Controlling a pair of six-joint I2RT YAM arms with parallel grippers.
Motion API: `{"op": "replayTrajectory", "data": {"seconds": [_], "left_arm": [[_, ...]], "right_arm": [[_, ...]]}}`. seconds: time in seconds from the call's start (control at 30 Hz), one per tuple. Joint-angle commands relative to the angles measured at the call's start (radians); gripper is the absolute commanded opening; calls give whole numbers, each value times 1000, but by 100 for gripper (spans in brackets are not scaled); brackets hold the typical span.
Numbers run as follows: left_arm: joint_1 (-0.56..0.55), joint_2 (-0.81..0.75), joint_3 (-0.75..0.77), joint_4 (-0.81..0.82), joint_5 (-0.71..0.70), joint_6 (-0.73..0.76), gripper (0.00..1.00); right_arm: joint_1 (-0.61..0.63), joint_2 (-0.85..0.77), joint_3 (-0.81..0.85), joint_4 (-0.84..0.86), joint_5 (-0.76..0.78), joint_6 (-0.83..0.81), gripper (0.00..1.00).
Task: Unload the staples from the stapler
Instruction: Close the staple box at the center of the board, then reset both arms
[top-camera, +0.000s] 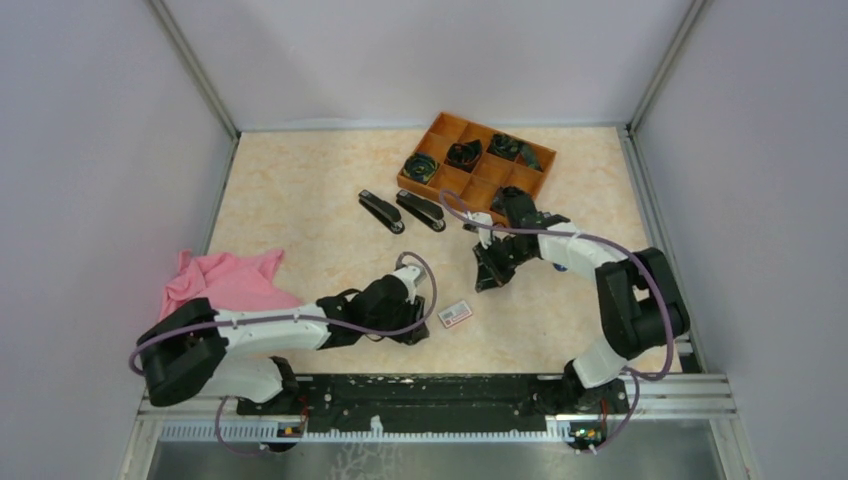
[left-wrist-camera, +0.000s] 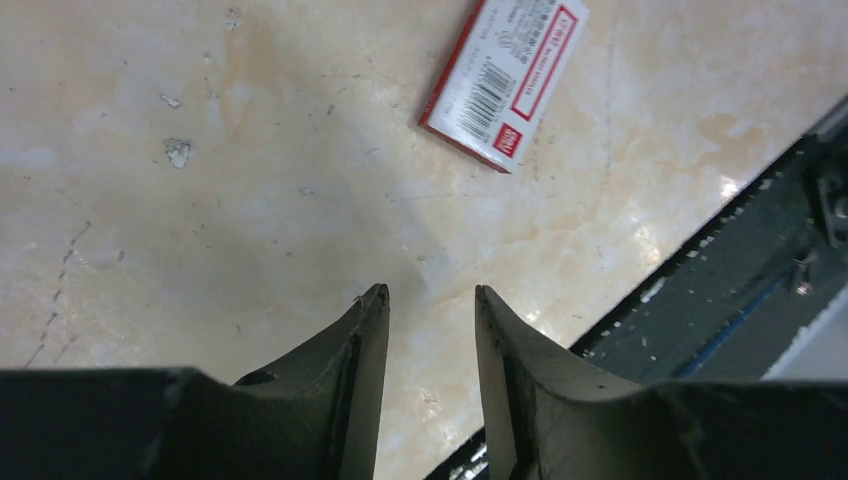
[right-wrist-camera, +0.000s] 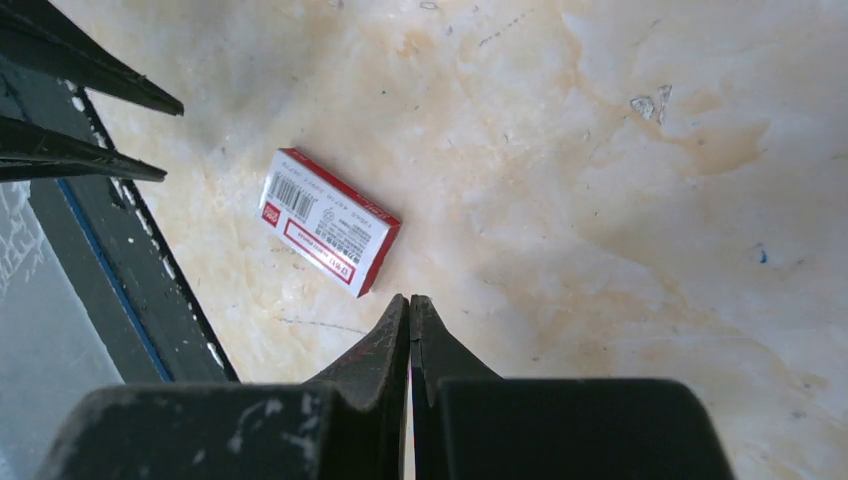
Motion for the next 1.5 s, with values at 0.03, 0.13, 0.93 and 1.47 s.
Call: {"op": "replayTrajectory", "data": {"seconds": [0.03, 0.13, 0.93, 1.47], "left_arm": [[6, -157, -96, 219, 46, 117, 53], [8, -228, -120, 266, 23, 142, 73], [30, -620, 321, -44, -187, 414, 99], [30, -698, 473, -119, -145, 385, 99]], "right_arm": [[-9, -138, 26, -65, -121, -162, 1], [-9, -228, 17, -100, -190, -250, 3], [-107, -701, 464, -91, 166, 75, 99], [-106, -747, 678, -108, 337, 399, 99]]}}
